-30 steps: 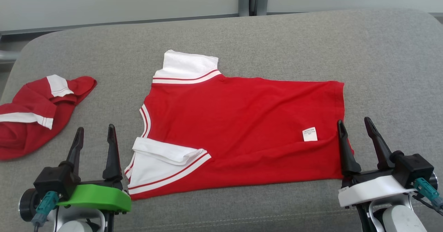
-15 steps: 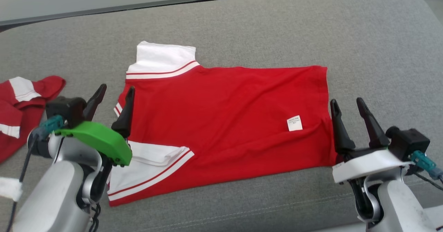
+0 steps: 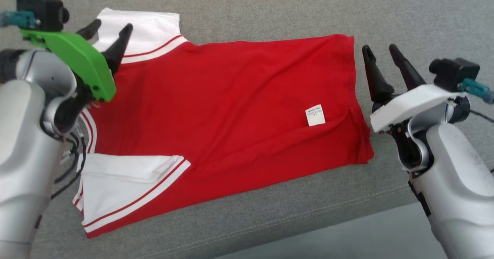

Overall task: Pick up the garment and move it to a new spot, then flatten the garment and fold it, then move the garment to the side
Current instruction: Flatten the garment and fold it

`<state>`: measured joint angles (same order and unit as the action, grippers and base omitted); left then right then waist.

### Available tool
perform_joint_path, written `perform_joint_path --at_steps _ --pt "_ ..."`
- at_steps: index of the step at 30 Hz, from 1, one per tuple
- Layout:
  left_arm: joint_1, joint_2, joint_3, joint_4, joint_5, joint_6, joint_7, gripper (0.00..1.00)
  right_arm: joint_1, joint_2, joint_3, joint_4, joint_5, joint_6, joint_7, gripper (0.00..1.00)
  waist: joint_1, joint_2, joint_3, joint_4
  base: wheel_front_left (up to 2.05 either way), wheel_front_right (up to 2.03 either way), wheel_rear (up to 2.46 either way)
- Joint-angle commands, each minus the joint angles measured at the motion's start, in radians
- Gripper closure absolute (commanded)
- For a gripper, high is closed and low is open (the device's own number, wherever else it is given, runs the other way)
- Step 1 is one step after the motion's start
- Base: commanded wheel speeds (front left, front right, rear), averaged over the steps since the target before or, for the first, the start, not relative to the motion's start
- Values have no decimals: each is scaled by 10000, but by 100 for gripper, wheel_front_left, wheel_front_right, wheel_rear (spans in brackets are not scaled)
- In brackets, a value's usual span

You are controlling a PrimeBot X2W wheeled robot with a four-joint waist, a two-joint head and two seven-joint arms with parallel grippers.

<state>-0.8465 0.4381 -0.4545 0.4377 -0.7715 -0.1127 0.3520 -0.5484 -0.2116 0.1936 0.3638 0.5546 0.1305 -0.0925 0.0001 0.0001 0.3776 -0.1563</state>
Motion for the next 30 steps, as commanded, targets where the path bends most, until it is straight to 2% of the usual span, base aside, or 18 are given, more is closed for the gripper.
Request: perform_joint_path --at_steps 1,9,16,23,30 --pt "-287 105 13 78 -163 -27 127 0 -232 -72 76 51 140 3 131 0 -1 -1 733 -269 0 0 0" --pt "-2492 508 -36 1181 -1126 -169 2127 0 -2071 -581 668 589 2436 3 2326 0 -1 -1 1665 -424 0 0 0" --pt "-3534 956 -86 2095 -1678 -184 3575 0 -3166 -816 839 744 4043 3 4541 0 -1 -1 2236 -654 0 0 0" --pt "-3975 1264 -63 2810 -1753 -125 4061 0 -3551 -830 912 620 4462 3 5840 0 -1 -1 2582 -868 0 0 0" --pt "-4115 1197 118 3267 -2072 -99 4132 0 -3546 -687 1041 502 4360 2 6361 0 -1 -1 2781 -943 0 0 0"
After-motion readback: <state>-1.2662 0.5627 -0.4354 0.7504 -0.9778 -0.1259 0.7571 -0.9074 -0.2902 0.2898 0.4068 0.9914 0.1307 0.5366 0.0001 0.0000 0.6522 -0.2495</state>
